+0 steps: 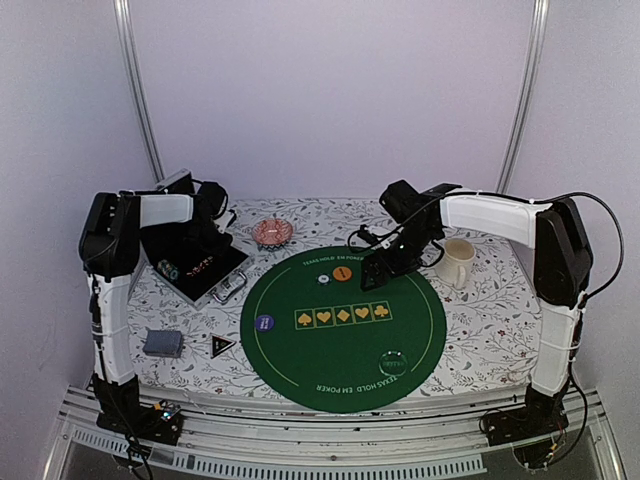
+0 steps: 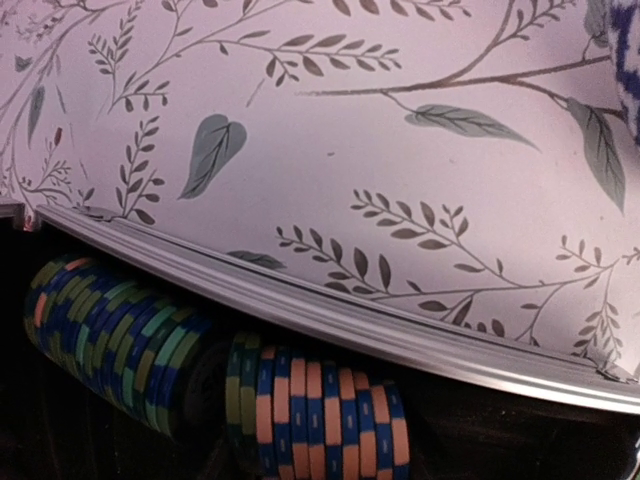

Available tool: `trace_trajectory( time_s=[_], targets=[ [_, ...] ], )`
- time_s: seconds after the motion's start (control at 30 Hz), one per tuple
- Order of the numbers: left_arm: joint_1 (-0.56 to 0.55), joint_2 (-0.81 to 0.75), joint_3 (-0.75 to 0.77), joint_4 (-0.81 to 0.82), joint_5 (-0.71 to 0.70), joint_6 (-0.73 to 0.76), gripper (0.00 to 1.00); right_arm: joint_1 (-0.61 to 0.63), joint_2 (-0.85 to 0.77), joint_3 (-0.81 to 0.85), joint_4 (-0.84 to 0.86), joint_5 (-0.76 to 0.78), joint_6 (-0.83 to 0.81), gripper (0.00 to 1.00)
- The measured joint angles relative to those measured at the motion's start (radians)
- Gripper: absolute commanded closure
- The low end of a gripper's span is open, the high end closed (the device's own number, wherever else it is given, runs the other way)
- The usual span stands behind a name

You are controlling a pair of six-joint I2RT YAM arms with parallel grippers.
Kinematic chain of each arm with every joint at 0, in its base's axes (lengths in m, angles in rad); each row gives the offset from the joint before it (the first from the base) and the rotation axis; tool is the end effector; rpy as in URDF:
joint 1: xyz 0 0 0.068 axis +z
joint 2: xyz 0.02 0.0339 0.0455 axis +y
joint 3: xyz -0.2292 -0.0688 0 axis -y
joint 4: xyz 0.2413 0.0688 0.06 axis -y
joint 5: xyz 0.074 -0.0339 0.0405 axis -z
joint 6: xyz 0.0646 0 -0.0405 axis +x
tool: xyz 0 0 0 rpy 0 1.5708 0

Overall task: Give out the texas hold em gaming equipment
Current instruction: Pick up the pile of poker chips from the chip case.

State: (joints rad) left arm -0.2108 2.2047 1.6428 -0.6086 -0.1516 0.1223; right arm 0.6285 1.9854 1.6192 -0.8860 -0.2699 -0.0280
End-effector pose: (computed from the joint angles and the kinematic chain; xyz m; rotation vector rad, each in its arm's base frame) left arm 0.4378 -0.0837 0.0934 0.4111 2.6989 0.1826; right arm 0.3149 0.2502 0.1635 -0.9859 2.7003 0.5093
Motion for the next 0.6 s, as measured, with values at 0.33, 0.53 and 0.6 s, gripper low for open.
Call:
trace_trajectory(
  time_s=[0.33,0.53,0.6],
  targets=[
    [0.002,-0.005,0.004,-0.005,-0.004,-0.018,1.0,0.0,0.0,0.0,-0.007,0.0,0.0,0.01],
    [0.002,-0.089,0.003,-0.049,0.019,-0.046,1.0,0.0,0.0,0.021,-0.015,0.002,0.001,0.01],
    [-0.003,-0.158,0.001,-0.057,0.046,-0.06,1.0,0.002,0.0,0.037,-0.017,0.006,0.002,0.01]
  ],
)
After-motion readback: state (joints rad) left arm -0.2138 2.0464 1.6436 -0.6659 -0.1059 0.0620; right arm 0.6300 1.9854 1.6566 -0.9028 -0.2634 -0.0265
